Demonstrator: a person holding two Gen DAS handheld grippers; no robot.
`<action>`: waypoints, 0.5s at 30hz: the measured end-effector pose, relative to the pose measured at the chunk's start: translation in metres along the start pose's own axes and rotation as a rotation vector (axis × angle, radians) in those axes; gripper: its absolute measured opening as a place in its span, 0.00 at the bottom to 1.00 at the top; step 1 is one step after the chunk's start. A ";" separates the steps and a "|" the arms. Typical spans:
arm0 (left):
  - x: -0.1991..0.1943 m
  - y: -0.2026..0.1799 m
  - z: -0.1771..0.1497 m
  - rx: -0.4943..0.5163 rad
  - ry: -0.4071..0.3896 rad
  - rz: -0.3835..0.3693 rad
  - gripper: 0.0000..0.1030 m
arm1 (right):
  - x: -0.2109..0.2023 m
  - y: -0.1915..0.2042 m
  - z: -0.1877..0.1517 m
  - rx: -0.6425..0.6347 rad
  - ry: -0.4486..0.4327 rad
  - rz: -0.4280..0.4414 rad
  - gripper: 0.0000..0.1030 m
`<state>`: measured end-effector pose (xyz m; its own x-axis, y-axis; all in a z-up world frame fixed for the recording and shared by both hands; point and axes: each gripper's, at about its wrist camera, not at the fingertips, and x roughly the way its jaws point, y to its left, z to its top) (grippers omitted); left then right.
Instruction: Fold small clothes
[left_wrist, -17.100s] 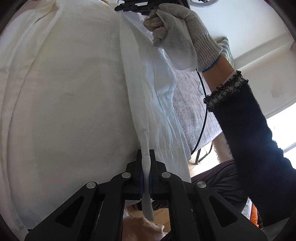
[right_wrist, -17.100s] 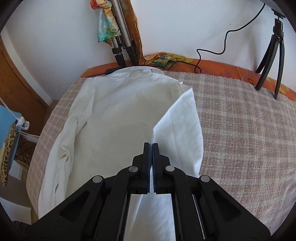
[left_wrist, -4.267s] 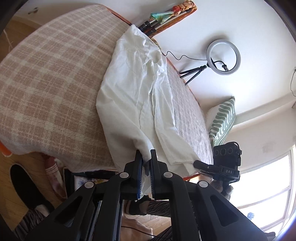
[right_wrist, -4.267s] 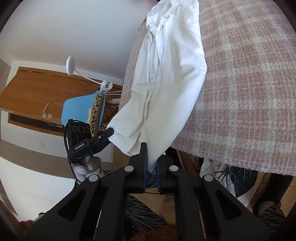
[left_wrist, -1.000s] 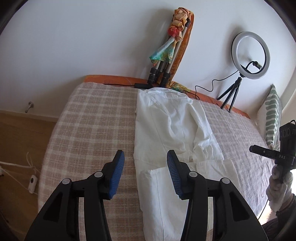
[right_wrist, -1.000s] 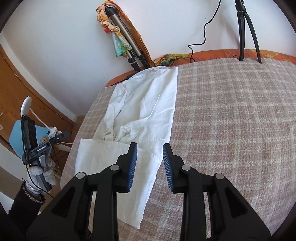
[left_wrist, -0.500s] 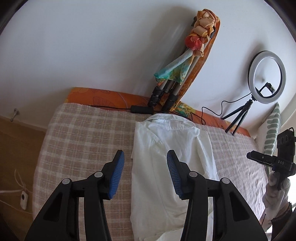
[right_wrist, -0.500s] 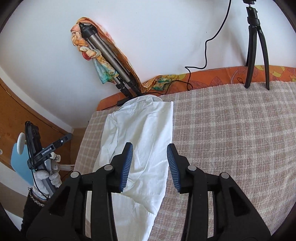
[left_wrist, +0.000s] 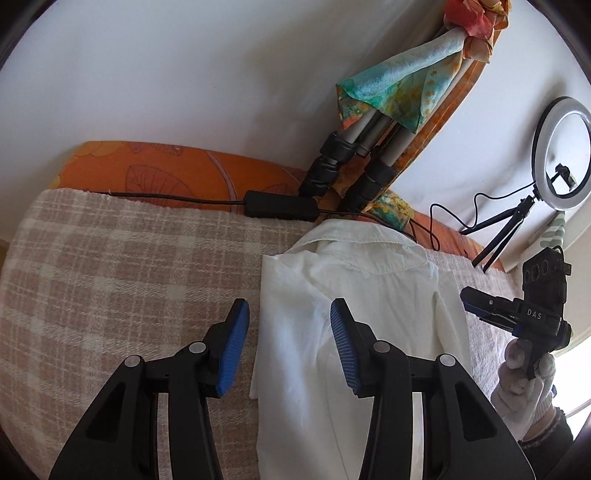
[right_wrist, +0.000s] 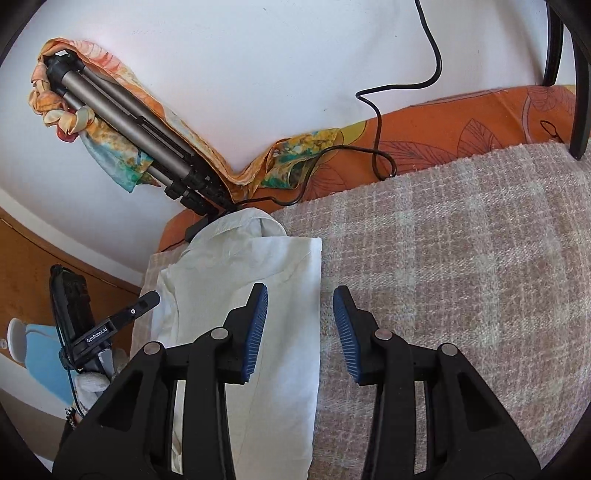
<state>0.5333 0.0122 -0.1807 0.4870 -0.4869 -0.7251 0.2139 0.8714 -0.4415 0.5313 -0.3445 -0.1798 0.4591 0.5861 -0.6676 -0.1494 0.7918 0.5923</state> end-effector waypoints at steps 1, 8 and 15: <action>0.003 0.000 0.001 -0.003 0.002 -0.009 0.22 | 0.003 0.001 0.000 -0.012 0.009 0.012 0.32; 0.006 0.013 0.000 -0.046 -0.022 0.043 0.01 | 0.001 0.001 0.008 -0.097 -0.010 -0.105 0.03; 0.000 0.016 0.004 -0.053 -0.034 0.004 0.04 | -0.013 -0.012 0.009 -0.057 -0.008 -0.003 0.06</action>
<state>0.5396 0.0268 -0.1858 0.5165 -0.4806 -0.7087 0.1675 0.8683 -0.4669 0.5353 -0.3633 -0.1742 0.4669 0.5821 -0.6657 -0.1976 0.8024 0.5631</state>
